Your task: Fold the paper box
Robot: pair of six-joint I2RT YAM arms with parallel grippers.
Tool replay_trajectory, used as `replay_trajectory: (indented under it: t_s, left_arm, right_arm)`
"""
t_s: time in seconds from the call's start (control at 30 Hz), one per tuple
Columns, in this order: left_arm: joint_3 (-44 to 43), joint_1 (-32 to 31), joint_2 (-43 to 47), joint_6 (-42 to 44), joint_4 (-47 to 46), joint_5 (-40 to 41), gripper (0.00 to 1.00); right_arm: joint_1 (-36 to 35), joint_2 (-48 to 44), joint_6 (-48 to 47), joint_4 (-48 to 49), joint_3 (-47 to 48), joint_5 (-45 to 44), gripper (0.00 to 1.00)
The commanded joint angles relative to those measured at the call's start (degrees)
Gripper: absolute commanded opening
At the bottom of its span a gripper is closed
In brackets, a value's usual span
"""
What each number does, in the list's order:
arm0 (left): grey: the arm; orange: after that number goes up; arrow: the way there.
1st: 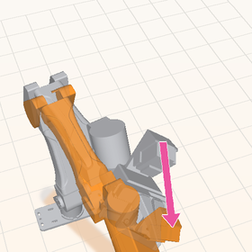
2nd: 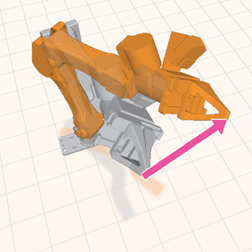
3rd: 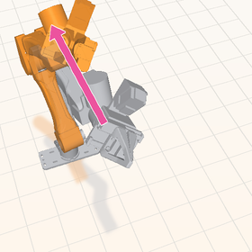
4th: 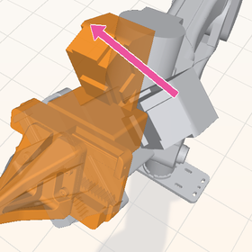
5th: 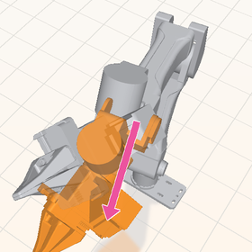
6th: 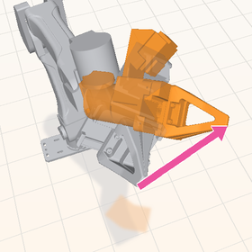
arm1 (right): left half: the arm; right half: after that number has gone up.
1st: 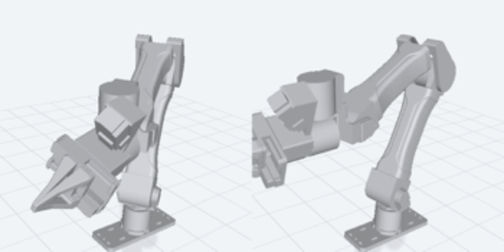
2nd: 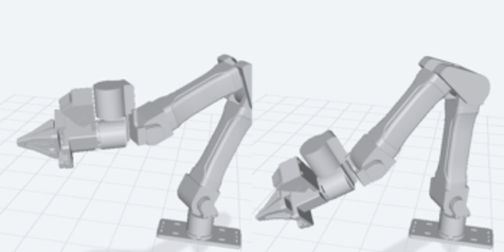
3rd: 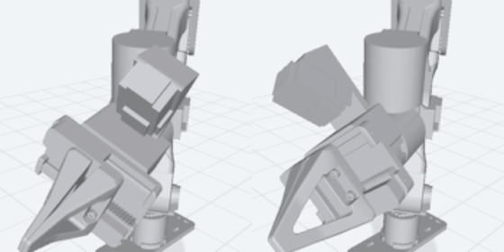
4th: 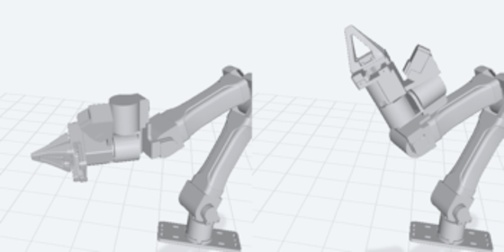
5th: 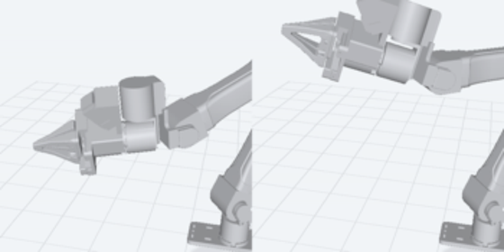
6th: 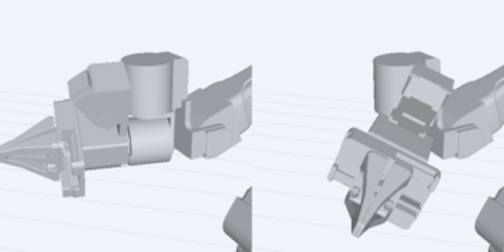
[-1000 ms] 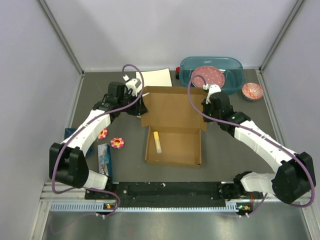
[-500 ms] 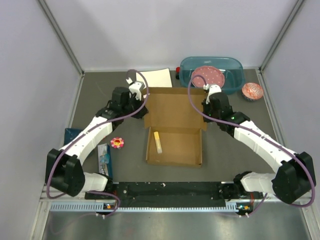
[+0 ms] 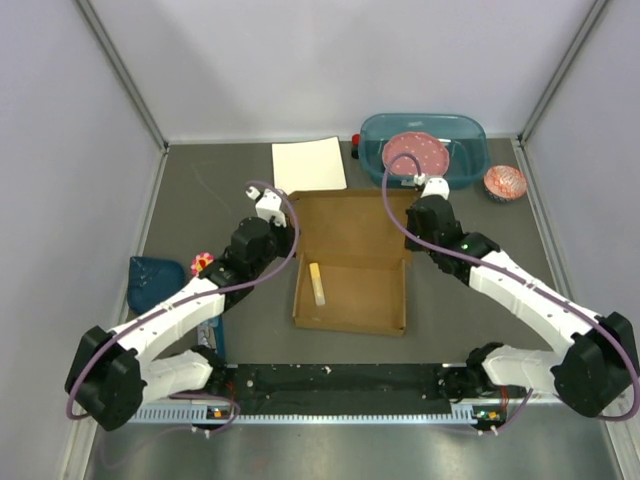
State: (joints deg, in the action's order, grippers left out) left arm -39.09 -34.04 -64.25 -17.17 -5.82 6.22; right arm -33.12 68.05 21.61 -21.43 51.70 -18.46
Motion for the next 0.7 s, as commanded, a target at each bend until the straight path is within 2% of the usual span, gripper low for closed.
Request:
replay_trajectory:
  t_s: [0.0,0.2,0.4,0.67]
  left_arm:
    - [3.5,-2.5,2.1,-4.4,-7.6,8.6,0.0]
    - [8.9,-7.2,4.9,-3.0,-16.0,15.0,0.0]
    - [13.2,-9.8,6.5,-0.8,-22.6,15.6,0.0]
    - [19.7,-12.0,10.5,0.4,-26.8,17.0,0.0]
  right_arm:
    - [-1.9,-2.1,5.5,-1.5,-1.7,-1.5,0.0]
    - [-3.7,-4.8,7.0,0.8,-4.6,-3.1,0.0]
    - [-7.1,-7.6,7.1,3.1,-8.5,-5.9,0.0]
    - [-10.6,-11.0,11.1,6.0,-15.6,-10.7,0.0]
